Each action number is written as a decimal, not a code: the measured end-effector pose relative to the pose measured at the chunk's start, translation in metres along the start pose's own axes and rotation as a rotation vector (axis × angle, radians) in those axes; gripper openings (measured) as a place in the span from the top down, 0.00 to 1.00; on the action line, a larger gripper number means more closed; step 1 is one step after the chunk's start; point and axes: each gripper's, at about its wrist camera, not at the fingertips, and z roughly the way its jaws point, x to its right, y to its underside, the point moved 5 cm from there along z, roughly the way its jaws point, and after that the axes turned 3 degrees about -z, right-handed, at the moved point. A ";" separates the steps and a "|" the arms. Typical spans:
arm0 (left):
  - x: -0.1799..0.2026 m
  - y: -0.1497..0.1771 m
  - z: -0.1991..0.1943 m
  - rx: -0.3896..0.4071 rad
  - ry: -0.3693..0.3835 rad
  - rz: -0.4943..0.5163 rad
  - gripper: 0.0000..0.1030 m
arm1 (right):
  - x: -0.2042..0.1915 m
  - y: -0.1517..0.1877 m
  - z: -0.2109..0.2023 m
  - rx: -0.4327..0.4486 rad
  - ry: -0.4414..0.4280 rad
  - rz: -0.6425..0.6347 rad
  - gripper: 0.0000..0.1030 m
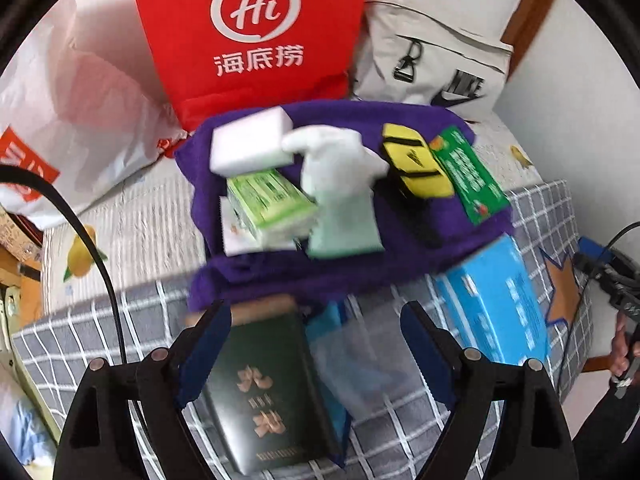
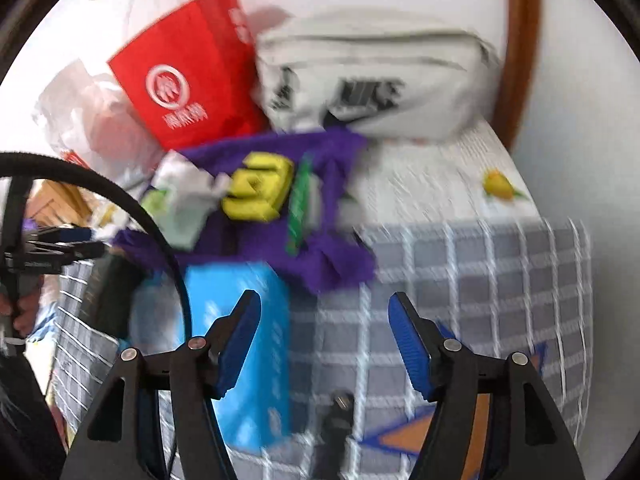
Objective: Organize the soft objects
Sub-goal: 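Release the tissue pack and green packet on the towel and withdraw both grippers, then grasp the black strap on the bed cover with the right gripper while the left gripper approaches the clear bag, then grasp the clear drawstring bag with the left gripper while the right gripper lifts the black strap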
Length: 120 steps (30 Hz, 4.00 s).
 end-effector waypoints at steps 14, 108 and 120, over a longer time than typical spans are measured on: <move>0.027 0.084 -0.028 0.010 0.051 -0.003 0.17 | 0.005 0.118 0.031 -0.152 -0.016 -0.027 0.40; 0.082 0.065 -0.024 0.069 0.185 0.192 0.96 | -0.021 0.070 -0.034 0.011 -0.144 -0.068 0.78; 0.061 0.058 -0.045 0.125 0.203 0.113 0.96 | -0.034 0.040 -0.029 0.033 -0.175 -0.087 0.78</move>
